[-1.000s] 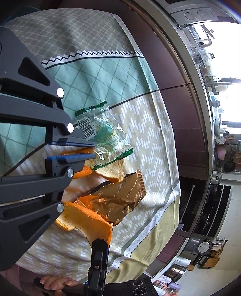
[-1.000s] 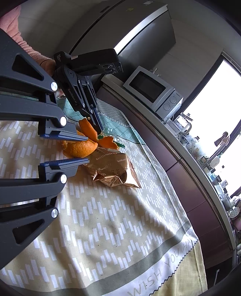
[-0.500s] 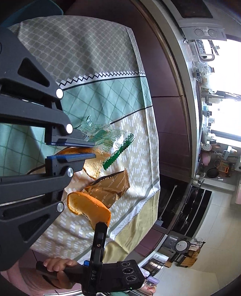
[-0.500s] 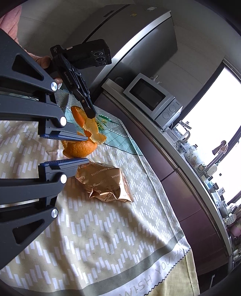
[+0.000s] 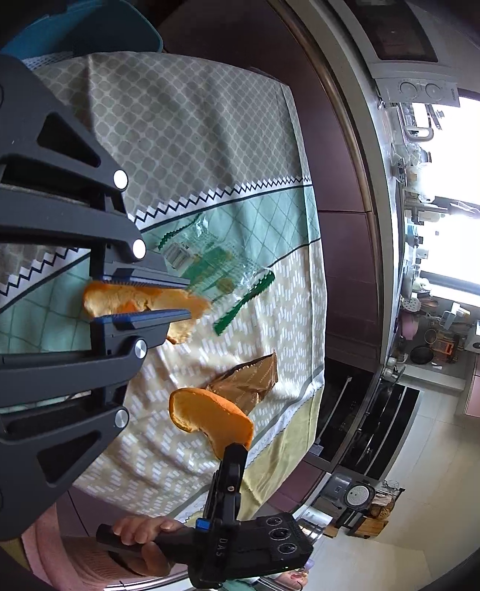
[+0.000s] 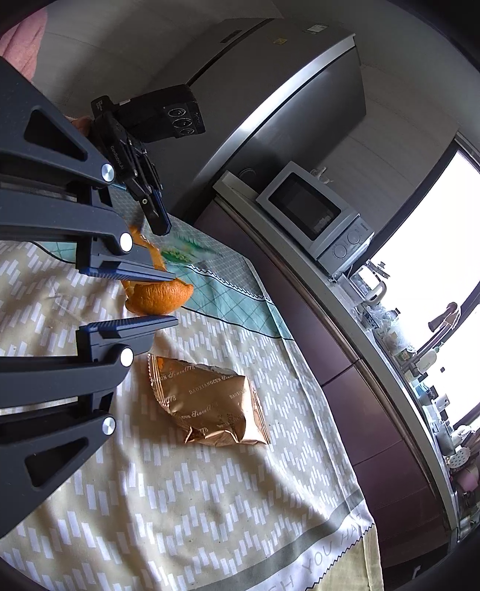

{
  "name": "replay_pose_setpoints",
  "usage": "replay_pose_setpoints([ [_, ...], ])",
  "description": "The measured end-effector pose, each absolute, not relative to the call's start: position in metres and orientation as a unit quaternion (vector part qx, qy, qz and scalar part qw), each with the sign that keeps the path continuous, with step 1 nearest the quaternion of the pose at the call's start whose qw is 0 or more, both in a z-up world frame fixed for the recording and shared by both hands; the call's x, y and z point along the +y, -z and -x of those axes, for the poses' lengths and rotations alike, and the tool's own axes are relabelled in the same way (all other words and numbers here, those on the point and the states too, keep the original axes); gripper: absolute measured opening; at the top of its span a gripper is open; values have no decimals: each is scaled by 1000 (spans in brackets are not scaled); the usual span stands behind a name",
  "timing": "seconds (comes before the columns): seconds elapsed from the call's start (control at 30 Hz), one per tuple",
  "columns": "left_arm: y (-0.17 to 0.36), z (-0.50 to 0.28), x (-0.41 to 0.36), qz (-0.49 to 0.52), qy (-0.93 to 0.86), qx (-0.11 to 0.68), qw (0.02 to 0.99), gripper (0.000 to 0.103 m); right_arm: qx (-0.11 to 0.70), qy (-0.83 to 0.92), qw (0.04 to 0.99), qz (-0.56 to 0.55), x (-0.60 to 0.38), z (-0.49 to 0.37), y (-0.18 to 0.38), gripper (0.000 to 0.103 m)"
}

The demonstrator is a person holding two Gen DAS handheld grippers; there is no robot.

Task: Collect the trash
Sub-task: 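Close the left gripper on an orange peel while the right grips another peel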

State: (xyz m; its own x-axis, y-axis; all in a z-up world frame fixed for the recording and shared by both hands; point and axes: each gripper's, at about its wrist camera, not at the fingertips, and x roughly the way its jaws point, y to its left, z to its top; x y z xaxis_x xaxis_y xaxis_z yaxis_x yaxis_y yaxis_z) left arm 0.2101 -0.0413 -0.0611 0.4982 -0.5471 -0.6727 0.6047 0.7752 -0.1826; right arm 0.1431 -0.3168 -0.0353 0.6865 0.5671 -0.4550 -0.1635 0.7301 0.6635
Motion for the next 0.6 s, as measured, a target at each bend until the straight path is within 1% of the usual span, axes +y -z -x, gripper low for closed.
replay_pose_setpoints([
  [0.03,62,-207,-39,-39,333,374,865,18,336,-213,867,-300,-315,-144,36,17],
  [0.1,62,-204,-36,-41,329,373,866,26,338,-215,866,-300,-312,-144,37,17],
  [0.23,61,-203,-31,-47,317,367,873,31,340,-219,864,-299,-307,-144,37,17],
  [0.3,59,-207,-32,-52,308,362,878,36,340,-219,865,-299,-306,-144,37,17],
  [0.47,63,-222,-38,-82,275,358,889,38,341,-217,864,-301,-307,-145,40,17],
  [0.6,73,-235,-41,-86,263,379,883,38,343,-216,863,-302,-308,-144,41,17],
])
